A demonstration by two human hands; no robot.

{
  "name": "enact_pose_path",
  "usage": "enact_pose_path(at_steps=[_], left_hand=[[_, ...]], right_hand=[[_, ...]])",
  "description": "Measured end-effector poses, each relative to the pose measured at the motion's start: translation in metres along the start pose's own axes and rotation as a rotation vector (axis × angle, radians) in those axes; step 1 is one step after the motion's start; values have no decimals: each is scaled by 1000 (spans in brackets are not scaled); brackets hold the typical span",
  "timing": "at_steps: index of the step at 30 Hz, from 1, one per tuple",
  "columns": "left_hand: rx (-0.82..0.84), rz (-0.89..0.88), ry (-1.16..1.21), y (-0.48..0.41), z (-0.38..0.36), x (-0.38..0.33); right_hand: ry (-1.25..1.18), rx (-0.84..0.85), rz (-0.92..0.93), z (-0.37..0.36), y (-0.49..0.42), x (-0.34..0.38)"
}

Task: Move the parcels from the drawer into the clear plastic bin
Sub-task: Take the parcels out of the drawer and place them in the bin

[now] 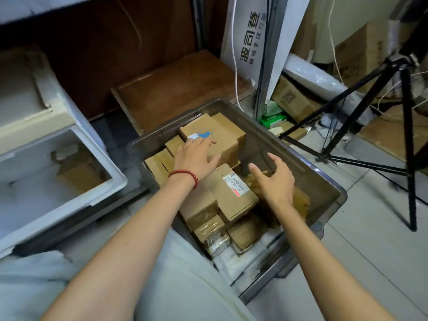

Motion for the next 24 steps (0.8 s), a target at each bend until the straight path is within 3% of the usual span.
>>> enact_pose_path(at_steps=[10,19,24], left_hand=[[-98,289,-98,97,79,115],[-165,654,-167,220,100,221],[-193,746,-112,234,89,253]], right_hand=[[51,288,334,-96,48,123],[281,547,708,-191,137,192],[365,562,713,-225,142,201]])
Point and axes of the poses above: each hand's wrist, its own y-axis away from the middle knuckle, its own z-axis out of the back of the hand, x = y × z, the point moved 1 cm from there along -y, towards the middle knuckle, and after that the axes turned 3 degrees about x, right-handed, at the moved point
